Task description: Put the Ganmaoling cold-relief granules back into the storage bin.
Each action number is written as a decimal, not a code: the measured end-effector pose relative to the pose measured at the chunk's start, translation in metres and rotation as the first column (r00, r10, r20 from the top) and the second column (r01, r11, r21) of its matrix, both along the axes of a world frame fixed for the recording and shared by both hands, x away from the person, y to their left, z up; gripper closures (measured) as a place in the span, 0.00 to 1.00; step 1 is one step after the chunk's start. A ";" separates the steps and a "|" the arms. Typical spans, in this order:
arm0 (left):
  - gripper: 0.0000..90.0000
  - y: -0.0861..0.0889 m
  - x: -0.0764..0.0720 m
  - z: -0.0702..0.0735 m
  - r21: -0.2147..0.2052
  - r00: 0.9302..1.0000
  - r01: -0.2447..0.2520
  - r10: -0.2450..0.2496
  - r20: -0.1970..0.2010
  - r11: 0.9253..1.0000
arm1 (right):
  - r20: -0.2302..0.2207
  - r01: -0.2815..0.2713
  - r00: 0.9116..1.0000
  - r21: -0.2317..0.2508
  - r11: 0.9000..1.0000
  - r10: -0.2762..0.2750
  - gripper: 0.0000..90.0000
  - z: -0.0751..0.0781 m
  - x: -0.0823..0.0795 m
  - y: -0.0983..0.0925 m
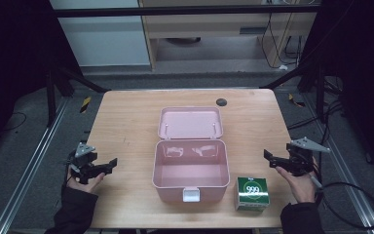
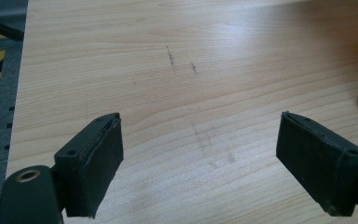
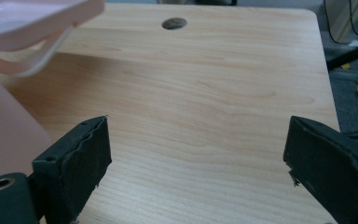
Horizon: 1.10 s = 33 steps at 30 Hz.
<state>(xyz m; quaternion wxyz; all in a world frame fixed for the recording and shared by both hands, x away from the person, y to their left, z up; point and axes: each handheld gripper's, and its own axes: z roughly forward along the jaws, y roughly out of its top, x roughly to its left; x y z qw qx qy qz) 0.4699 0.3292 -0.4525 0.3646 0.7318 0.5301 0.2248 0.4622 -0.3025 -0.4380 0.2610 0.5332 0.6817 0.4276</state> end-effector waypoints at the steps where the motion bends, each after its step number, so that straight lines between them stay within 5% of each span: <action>1: 0.15 0.000 0.000 0.000 -0.003 1.000 0.000 0.000 0.001 1.000 | 0.005 -0.022 1.000 0.006 1.000 0.022 0.09 0.003 0.000 0.000; 10: 0.21 -0.002 0.000 -0.001 0.011 0.999 0.035 -0.034 -0.019 0.999 | 0.009 -0.182 0.983 -0.031 0.983 0.182 0.10 0.040 0.006 0.001; 21: 0.23 -0.007 0.001 -0.004 0.033 0.996 0.079 -0.078 -0.039 0.996 | -0.035 -0.357 0.934 -0.149 0.922 0.356 0.10 0.080 0.006 0.017; 24: 0.23 -0.008 0.002 -0.005 0.044 0.995 0.090 -0.088 -0.040 0.995 | -0.056 -0.403 0.915 -0.188 0.896 0.399 0.10 0.086 0.005 0.022; 26: 0.23 -0.009 0.002 -0.006 0.046 0.995 0.093 -0.091 -0.046 0.995 | -0.066 -0.416 0.909 -0.195 0.888 0.411 0.10 0.088 0.004 0.023; 33: 0.24 -0.012 0.002 -0.008 0.069 0.992 0.114 -0.111 -0.056 0.991 | -0.136 -0.534 0.844 -0.291 0.794 0.519 0.09 0.094 -0.003 0.038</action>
